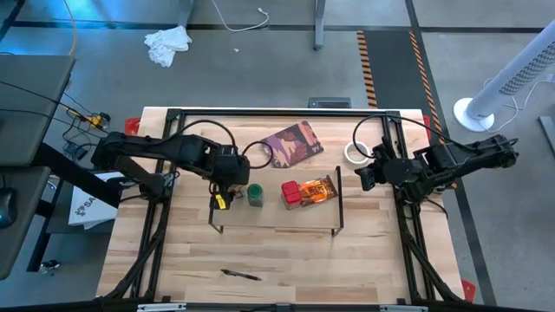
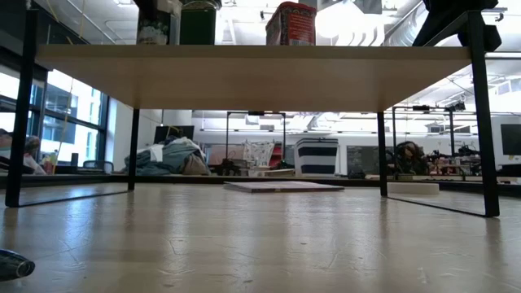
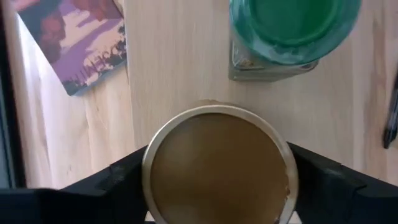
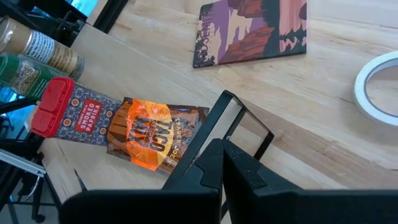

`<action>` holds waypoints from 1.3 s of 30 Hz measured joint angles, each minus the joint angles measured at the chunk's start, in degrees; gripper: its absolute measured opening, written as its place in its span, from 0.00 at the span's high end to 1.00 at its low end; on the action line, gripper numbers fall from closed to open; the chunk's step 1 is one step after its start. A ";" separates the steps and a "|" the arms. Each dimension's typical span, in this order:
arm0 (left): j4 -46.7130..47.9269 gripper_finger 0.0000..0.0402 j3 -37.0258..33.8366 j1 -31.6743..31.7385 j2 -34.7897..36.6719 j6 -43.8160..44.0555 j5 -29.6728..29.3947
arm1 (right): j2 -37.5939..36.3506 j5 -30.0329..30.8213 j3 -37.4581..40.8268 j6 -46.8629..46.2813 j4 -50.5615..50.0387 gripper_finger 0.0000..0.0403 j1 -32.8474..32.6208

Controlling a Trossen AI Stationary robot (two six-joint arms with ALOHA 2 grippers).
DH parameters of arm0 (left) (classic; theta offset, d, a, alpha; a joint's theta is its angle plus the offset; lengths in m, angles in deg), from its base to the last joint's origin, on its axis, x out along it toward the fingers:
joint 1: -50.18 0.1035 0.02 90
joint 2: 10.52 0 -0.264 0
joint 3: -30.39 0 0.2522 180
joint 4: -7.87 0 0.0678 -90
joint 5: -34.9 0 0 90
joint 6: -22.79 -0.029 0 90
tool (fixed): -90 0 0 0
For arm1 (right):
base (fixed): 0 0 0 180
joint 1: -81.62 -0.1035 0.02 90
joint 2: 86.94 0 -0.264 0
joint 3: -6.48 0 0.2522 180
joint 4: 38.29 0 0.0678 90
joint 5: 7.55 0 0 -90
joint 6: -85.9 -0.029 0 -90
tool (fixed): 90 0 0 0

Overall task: Shelf spices
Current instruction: Remove the brown seasoning bottle from the shelf

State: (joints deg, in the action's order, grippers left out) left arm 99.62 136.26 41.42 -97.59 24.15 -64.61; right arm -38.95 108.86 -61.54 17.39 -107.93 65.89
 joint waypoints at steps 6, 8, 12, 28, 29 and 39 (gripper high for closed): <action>-1.29 0.33 0.07 -3.51 1.42 5.84 -3.02 | 0.00 0.35 0.00 0.27 0.00 1.00 0.00; 0.30 0.33 0.77 -5.07 2.68 10.55 -3.00 | 0.00 0.35 0.00 0.47 0.00 1.00 0.00; 3.52 0.33 3.27 -9.97 6.22 20.31 -2.54 | 0.00 0.43 0.00 0.61 0.02 1.00 -0.02; 3.44 0.33 2.67 -33.87 0.84 35.36 0.53 | 0.00 -5.02 0.02 8.19 10.44 1.00 0.00; 3.38 0.33 1.96 -34.48 -0.39 34.69 -0.98 | 0.00 -5.85 0.02 8.64 12.15 1.00 -0.03; -6.19 0.33 -12.56 -39.85 -2.71 32.79 -3.87 | 0.00 -11.01 0.02 13.40 23.14 1.00 -0.07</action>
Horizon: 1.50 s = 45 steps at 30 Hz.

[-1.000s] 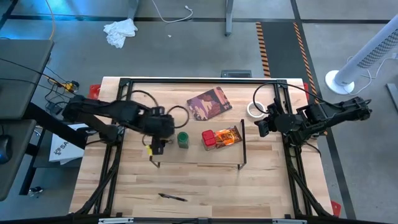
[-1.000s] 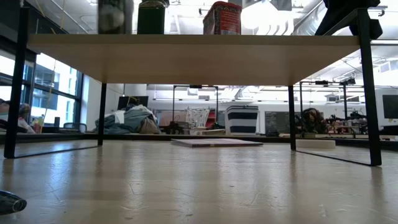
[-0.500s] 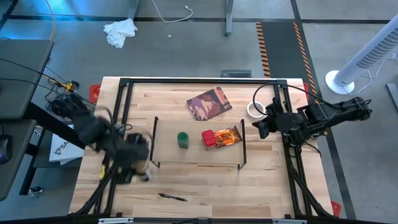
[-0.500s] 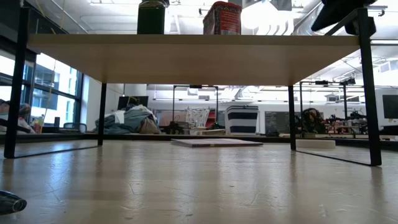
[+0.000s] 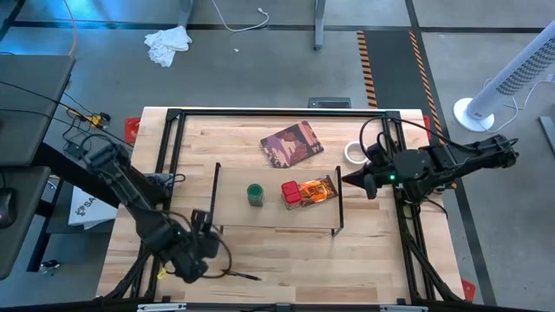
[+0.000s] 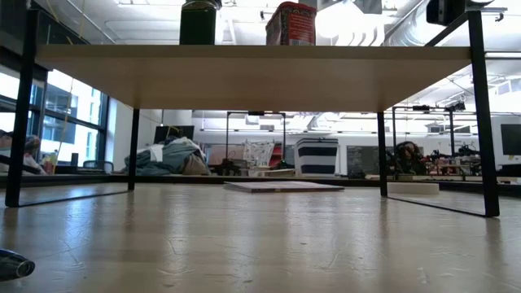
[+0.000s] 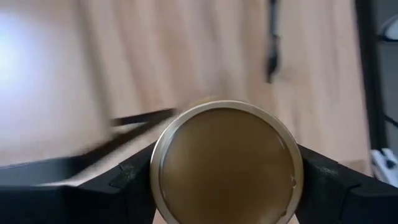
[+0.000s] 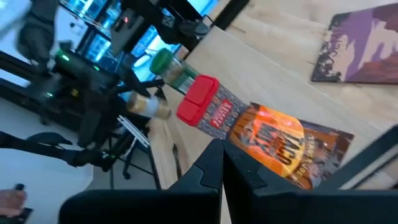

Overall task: Shelf spices
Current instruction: Remove the brown seasoning bottle from the shelf, then remove the green seasoning bottle from the shelf

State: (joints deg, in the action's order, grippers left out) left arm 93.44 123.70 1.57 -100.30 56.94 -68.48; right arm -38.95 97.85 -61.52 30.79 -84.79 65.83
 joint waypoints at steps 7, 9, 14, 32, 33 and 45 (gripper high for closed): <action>-9.54 0.33 -8.54 -4.74 0.52 6.13 0.57 | 0.00 0.02 0.00 0.13 0.01 1.00 0.00; -10.71 0.33 -10.40 -4.82 0.52 9.82 1.10 | 0.00 0.10 0.00 0.82 -0.03 1.00 0.02; -14.47 0.30 -13.77 -4.51 0.50 12.24 4.50 | -0.01 0.13 0.00 2.05 -0.04 1.00 0.02; -6.59 0.22 -7.19 -0.47 0.56 13.74 5.87 | -0.46 -1.95 0.00 8.53 0.92 1.00 0.02; -4.97 0.22 -6.12 -0.46 0.56 13.32 5.43 | -0.61 -1.95 0.00 9.17 0.99 1.00 0.04; 6.94 0.22 9.46 3.50 0.56 10.02 -6.92 | 2.07 -5.51 -0.02 19.80 24.84 1.00 0.04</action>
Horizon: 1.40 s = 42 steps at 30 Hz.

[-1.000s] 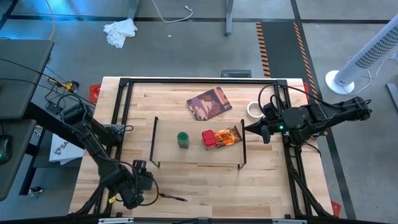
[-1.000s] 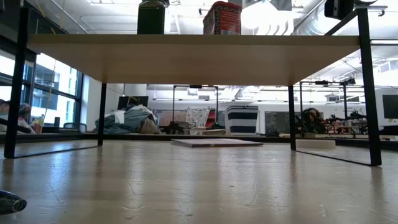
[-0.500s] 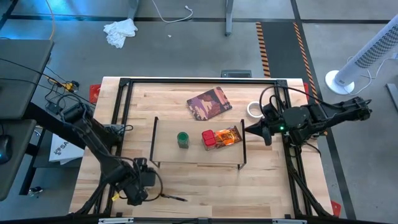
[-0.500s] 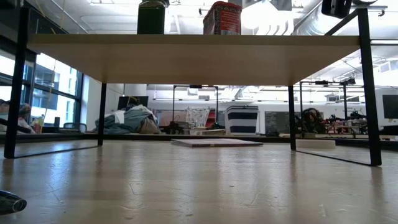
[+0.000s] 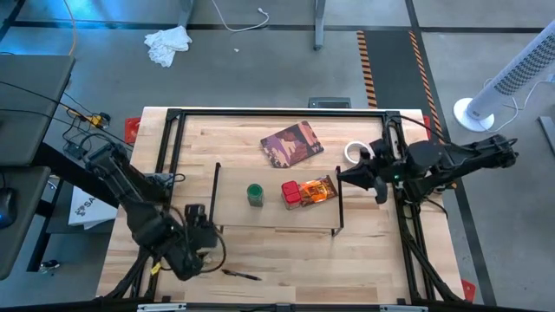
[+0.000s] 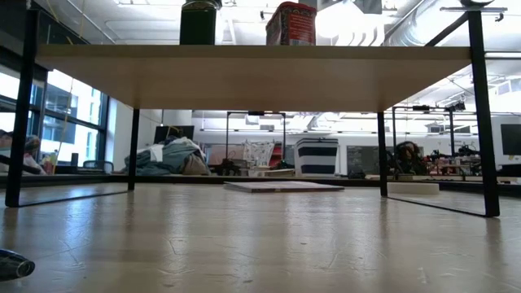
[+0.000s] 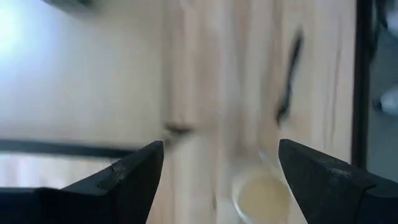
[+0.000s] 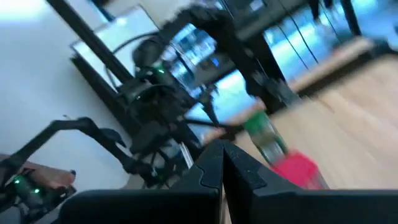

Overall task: Shelf spices
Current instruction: Remove the green seasoning bottle from the shelf

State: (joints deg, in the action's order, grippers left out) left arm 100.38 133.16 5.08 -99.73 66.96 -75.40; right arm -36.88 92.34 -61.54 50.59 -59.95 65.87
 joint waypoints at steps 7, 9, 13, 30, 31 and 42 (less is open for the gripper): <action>-0.21 0.22 9.81 13.20 0.00 -3.57 -1.56 | 4.32 3.02 0.00 3.87 1.99 0.92 0.00; -0.43 0.21 13.14 16.97 0.00 -6.59 -1.79 | 4.64 3.00 0.00 3.87 0.68 0.87 0.00; -0.71 0.19 17.76 22.67 0.00 -13.25 -4.25 | 4.60 3.02 0.00 3.99 -1.47 0.78 0.00; -2.42 0.18 18.53 28.04 -8.02 -39.88 1.41 | 4.62 2.88 0.00 5.31 -3.57 0.70 -0.02; -2.28 0.18 18.53 28.38 -8.26 -40.00 1.52 | 4.62 2.86 0.00 5.28 -3.57 0.70 -0.02; -1.91 0.18 18.53 34.31 -8.52 -41.89 9.88 | 4.62 2.67 0.00 4.98 -3.57 0.70 -0.02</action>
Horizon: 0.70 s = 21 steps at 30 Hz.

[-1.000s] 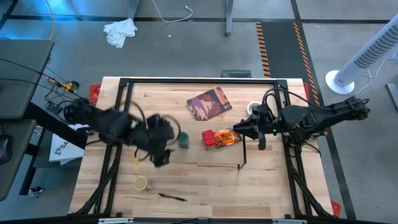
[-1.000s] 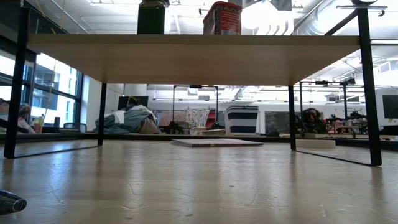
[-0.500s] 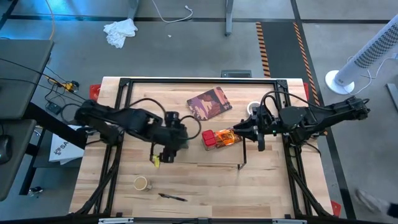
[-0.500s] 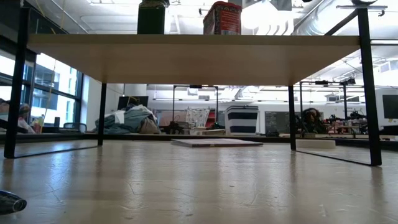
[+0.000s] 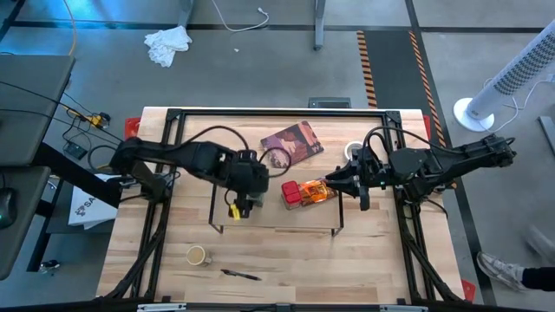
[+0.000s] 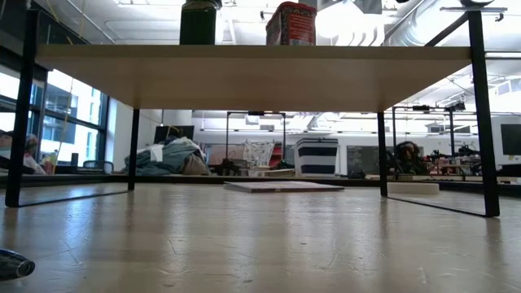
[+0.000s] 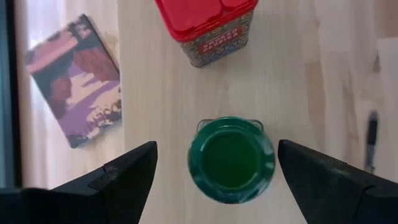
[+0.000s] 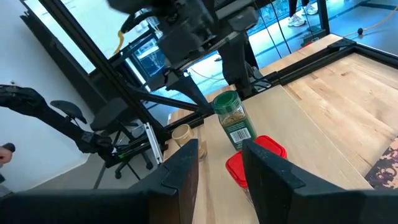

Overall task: Shelf spices
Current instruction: Remove the green seasoning bottle from the shelf

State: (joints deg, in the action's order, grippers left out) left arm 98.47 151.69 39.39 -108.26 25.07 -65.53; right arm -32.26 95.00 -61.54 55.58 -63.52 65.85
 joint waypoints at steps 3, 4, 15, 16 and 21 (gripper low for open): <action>0.03 0.18 0.02 1.23 -0.29 -0.01 1.67 | 0.00 0.00 0.00 -1.63 0.00 0.70 0.00; 0.10 0.18 0.02 1.48 -0.42 -0.17 1.99 | 0.00 0.01 0.00 -1.80 0.00 0.70 0.00; 1.83 0.18 0.02 0.94 -3.57 -0.87 5.00 | 0.02 -0.15 0.00 -2.19 -0.04 0.70 -0.02; 1.72 0.18 0.02 1.02 -4.13 -0.80 5.00 | 0.02 -0.17 0.00 -2.42 -0.11 0.70 -0.03; 1.37 0.18 0.02 1.14 -6.06 -0.49 4.80 | 0.02 -0.69 0.00 -3.14 -0.11 0.70 -0.02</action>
State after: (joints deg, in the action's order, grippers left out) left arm 99.84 151.72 40.53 -114.32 24.58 -60.73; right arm -32.24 94.31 -61.54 52.44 -63.63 65.83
